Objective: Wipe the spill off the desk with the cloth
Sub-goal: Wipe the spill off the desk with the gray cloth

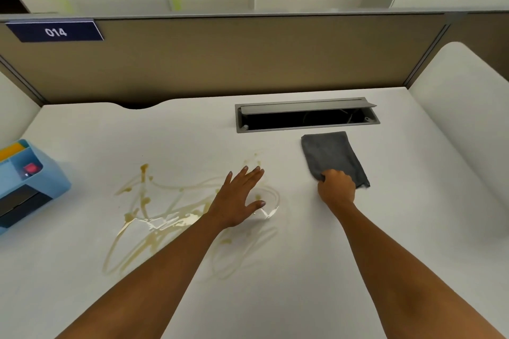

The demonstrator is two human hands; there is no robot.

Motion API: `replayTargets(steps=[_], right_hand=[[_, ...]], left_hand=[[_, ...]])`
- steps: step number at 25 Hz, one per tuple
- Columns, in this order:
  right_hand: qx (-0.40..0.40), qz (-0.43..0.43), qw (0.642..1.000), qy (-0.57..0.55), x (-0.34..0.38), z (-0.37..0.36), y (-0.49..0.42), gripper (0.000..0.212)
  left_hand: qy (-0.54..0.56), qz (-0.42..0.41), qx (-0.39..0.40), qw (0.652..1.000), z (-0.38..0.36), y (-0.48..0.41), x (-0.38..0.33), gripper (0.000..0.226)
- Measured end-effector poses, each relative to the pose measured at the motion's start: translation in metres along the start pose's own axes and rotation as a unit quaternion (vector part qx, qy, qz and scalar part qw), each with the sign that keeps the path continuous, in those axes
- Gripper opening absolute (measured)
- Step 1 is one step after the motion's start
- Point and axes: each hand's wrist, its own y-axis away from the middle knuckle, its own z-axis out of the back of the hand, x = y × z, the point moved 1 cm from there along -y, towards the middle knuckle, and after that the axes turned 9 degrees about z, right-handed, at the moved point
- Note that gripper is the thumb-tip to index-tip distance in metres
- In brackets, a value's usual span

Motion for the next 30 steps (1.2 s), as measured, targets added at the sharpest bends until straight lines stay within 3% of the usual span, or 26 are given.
replayTargets(steps=[7, 12, 15, 21, 26, 30], right_hand=[[-0.015, 0.045, 0.997, -0.052, 0.008, -0.003, 0.089, 0.016], [0.010, 0.069, 0.997, -0.038, 0.012, -0.006, 0.185, 0.005], [0.062, 0.069, 0.996, 0.003, 0.015, -0.006, 0.220, 0.024], [-0.092, 0.074, 0.980, -0.159, 0.020, -0.003, 0.189, 0.061], [-0.002, 0.101, 0.993, -0.057, 0.034, -0.048, 0.159, 0.069], [-0.009, 0.060, 0.998, -0.022, 0.042, -0.057, 0.127, 0.066]], left_hand=[[0.005, -0.008, 0.001, 1.000, -0.002, 0.020, 0.001, 0.071], [0.002, -0.024, -0.006, 1.000, -0.002, 0.041, -0.003, 0.069], [-0.014, -0.025, 0.003, 1.000, -0.011, 0.054, -0.006, 0.068], [-0.023, 0.002, 0.023, 0.999, -0.027, 0.074, -0.014, 0.066], [-0.076, 0.011, -0.021, 0.997, -0.030, 0.086, -0.017, 0.064], [-0.069, 0.044, -0.039, 0.996, -0.026, 0.091, -0.009, 0.064]])
